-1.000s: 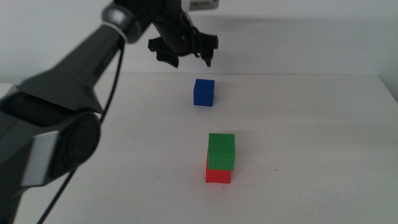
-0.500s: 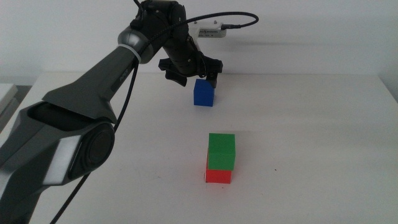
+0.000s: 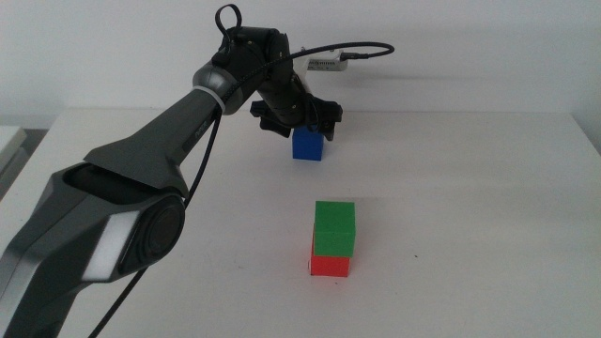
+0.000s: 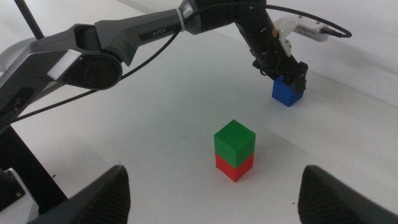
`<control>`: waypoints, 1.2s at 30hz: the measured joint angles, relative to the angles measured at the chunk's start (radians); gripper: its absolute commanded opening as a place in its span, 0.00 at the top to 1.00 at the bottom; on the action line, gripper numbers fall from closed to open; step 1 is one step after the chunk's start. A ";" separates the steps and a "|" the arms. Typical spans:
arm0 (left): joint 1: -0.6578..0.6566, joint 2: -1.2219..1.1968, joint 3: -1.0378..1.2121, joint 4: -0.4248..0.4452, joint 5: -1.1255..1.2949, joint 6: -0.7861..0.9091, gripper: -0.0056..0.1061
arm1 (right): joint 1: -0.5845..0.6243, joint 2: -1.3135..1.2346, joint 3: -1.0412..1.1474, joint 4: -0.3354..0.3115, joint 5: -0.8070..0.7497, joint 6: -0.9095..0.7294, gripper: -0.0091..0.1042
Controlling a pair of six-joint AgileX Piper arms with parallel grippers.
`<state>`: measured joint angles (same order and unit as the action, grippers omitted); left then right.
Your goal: Stack red cubes first, then green, then blue cubes in a specific spot.
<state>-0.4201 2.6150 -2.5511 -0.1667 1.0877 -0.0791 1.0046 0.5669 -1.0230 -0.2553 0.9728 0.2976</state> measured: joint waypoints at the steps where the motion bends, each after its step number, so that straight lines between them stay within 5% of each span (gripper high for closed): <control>1: 0.000 0.000 0.000 0.000 -0.008 0.002 0.11 | 0.000 0.000 0.000 0.000 0.000 0.000 0.15; 14: -0.002 0.037 0.000 -0.014 -0.049 0.026 0.20 | 0.000 0.000 0.000 0.000 0.000 0.000 0.15; 18: -0.002 0.041 0.000 -0.014 -0.051 0.028 0.33 | 0.000 0.000 0.000 0.000 0.000 0.000 0.15; 30: -0.002 0.021 0.000 -0.016 0.017 0.079 0.95 | 0.000 0.000 0.000 0.000 0.000 0.000 0.15; 36: 0.000 -0.089 0.000 0.034 0.123 0.024 0.97 | 0.000 0.000 0.000 0.000 0.000 0.000 0.15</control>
<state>-0.4204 2.5259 -2.5511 -0.1330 1.2110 -0.0555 1.0046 0.5669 -1.0230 -0.2553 0.9728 0.2976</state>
